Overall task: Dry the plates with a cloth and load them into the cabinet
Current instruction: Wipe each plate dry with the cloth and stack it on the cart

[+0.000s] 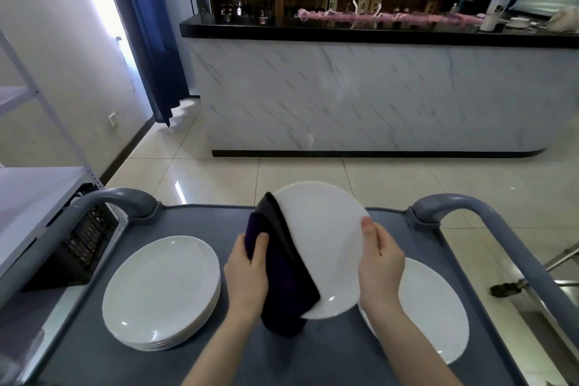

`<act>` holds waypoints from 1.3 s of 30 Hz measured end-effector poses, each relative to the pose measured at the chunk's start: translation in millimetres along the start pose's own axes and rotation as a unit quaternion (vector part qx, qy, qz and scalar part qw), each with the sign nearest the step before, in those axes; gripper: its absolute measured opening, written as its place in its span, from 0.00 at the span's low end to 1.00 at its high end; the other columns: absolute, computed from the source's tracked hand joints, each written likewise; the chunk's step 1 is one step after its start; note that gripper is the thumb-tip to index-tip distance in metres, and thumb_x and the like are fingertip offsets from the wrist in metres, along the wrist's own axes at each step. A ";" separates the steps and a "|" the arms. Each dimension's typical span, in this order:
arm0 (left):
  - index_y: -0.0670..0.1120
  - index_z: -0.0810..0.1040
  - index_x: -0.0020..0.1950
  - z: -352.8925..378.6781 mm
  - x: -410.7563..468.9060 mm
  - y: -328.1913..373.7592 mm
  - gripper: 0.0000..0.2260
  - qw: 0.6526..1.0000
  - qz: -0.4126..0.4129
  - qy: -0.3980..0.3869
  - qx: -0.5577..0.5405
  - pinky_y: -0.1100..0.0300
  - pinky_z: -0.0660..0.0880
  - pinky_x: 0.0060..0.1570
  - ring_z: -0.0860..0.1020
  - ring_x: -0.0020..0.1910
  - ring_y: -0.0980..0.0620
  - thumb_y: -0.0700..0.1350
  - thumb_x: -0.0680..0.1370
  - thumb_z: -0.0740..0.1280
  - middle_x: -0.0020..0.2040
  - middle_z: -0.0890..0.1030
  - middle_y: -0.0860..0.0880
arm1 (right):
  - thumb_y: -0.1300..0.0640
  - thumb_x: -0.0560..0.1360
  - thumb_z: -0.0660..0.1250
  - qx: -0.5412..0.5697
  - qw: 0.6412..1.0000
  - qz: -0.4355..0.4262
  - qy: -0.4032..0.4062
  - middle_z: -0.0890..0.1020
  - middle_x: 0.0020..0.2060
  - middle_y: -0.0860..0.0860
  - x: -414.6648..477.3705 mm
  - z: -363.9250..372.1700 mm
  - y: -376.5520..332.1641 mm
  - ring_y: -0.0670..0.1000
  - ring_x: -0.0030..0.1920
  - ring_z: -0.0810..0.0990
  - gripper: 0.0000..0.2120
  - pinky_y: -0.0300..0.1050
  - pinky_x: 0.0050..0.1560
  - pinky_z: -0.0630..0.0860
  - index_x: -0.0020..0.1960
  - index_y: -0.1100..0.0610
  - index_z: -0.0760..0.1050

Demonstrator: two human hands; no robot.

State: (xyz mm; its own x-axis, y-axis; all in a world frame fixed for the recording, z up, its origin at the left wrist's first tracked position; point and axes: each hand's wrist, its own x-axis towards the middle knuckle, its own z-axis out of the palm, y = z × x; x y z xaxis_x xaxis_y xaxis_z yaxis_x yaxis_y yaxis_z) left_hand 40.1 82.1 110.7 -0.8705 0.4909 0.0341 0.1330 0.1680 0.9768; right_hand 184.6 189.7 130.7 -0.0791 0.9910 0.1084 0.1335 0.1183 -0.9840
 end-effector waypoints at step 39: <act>0.53 0.75 0.45 -16.0 0.0 -14.7 0.06 0.997 0.045 -0.063 0.019 0.68 0.73 0.37 0.78 0.40 0.56 0.51 0.81 0.62 0.39 0.81 0.57 | 0.40 0.77 0.64 -0.174 0.954 -0.126 -0.210 0.82 0.38 0.37 26.7 -31.4 -16.8 0.38 0.41 0.79 0.10 0.30 0.42 0.72 0.57 0.39 0.72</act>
State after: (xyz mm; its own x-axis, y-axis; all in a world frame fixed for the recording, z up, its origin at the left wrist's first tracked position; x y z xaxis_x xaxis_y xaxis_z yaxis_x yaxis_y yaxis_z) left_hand 30.5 66.0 99.8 -0.7886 0.6080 0.0918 0.2270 0.1491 0.9624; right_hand 211.3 216.2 154.6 -0.5316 0.8236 0.1977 0.3712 0.4363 -0.8197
